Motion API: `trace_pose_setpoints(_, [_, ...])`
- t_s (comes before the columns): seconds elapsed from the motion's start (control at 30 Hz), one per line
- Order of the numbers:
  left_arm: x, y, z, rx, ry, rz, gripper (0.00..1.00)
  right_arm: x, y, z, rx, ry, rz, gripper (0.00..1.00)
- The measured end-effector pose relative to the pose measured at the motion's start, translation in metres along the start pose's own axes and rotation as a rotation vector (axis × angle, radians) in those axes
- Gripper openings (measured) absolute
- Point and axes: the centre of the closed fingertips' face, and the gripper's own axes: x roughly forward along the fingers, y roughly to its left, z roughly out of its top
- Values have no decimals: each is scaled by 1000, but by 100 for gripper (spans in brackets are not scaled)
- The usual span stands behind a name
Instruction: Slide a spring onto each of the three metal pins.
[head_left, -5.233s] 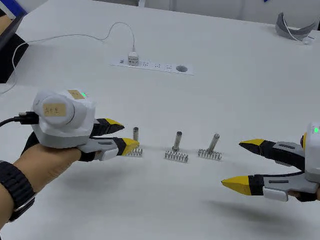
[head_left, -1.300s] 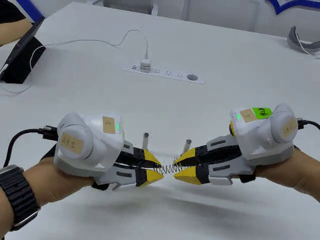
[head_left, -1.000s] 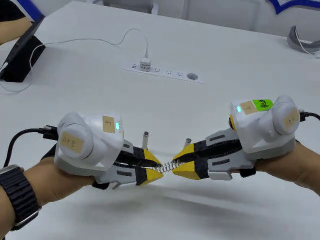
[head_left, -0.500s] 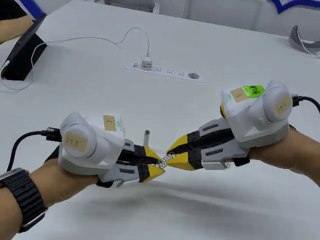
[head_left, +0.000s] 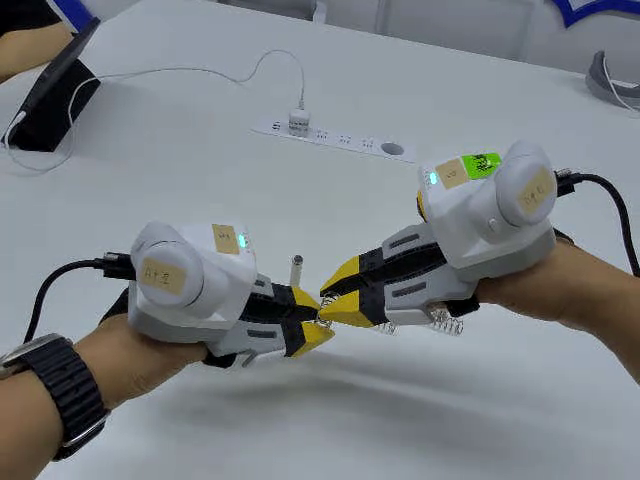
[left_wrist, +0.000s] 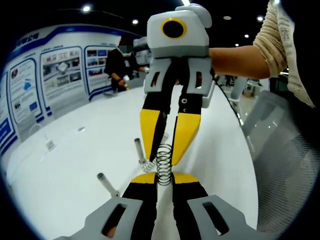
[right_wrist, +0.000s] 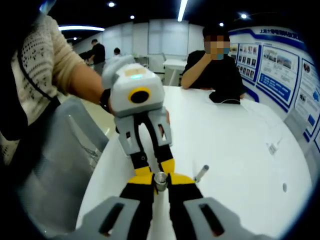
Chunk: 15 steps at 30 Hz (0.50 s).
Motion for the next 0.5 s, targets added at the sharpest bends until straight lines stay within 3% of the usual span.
trace_pose_setpoints(0.33, [0,2,0,-26,-23,15,11,1,-2,0,20,15,0,12])
trace_pose_setpoints(0.5, [-7,8,-1,-74,-50,41,15,1,-3,0,31,22,-3,12])
